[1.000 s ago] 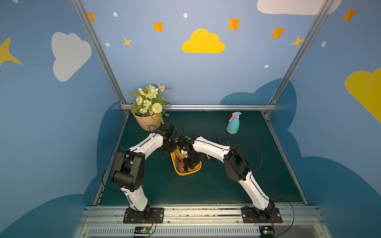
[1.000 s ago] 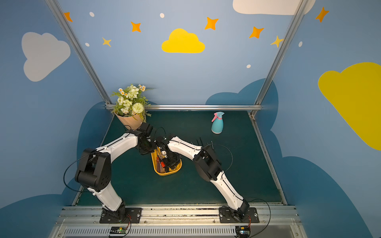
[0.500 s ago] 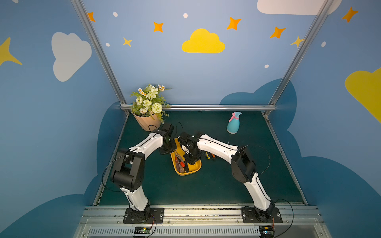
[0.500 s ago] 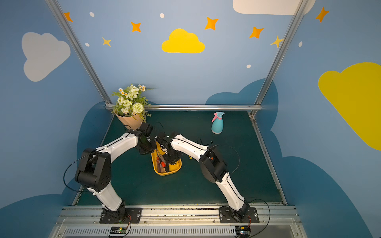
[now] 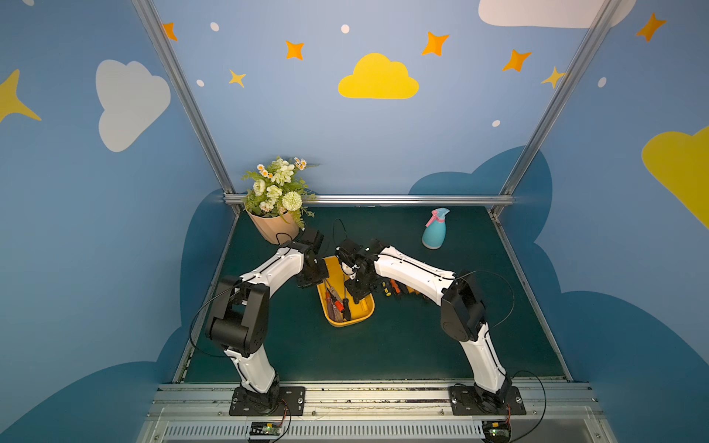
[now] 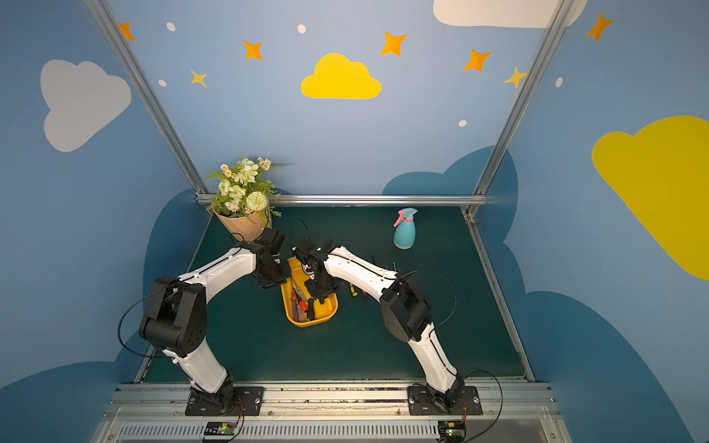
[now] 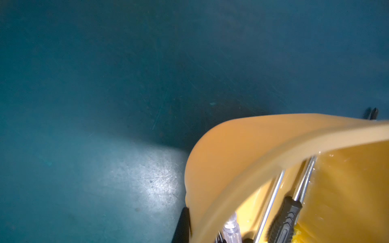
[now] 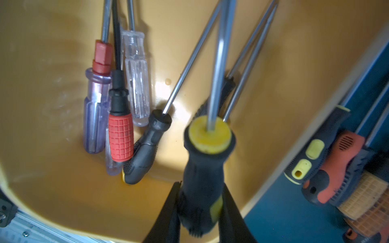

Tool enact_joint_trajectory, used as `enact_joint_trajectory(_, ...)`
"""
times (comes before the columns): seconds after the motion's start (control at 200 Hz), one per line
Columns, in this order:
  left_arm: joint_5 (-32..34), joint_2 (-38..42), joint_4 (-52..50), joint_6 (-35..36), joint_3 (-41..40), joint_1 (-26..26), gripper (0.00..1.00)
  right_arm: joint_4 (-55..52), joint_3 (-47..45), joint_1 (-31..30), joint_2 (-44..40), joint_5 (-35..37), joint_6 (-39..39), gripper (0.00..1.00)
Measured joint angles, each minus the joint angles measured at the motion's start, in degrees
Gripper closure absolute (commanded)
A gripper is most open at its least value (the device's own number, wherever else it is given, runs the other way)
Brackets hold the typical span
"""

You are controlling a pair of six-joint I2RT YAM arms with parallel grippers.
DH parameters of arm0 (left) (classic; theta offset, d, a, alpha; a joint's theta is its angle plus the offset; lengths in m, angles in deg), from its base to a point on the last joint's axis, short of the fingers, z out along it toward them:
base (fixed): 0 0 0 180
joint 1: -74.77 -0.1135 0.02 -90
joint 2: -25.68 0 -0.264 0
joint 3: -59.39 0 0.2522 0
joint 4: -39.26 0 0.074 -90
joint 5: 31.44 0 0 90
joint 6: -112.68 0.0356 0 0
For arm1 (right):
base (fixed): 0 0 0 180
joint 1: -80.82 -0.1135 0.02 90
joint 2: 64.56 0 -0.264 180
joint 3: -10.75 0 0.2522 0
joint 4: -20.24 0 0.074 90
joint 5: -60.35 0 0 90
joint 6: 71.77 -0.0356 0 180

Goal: Take out the screwdriver from the storage box
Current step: Place the screwdriver at the center of the board.

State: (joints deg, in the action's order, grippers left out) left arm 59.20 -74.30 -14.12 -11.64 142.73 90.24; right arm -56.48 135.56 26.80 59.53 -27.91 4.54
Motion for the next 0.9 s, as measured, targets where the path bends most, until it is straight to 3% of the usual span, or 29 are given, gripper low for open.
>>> enact_joint_trajectory(0.436,0.2,-0.5,-0.4,0.1,0.0,-1.3,0.98,1.9,-5.3,6.1,-5.8,3.1,-0.9,1.0)
enact_joint_trajectory(0.901,-0.2,-0.4,-0.2,0.4,-2.4,-3.4,0.98,-2.3,0.8,8.4,5.8,2.0,-0.4,1.0)
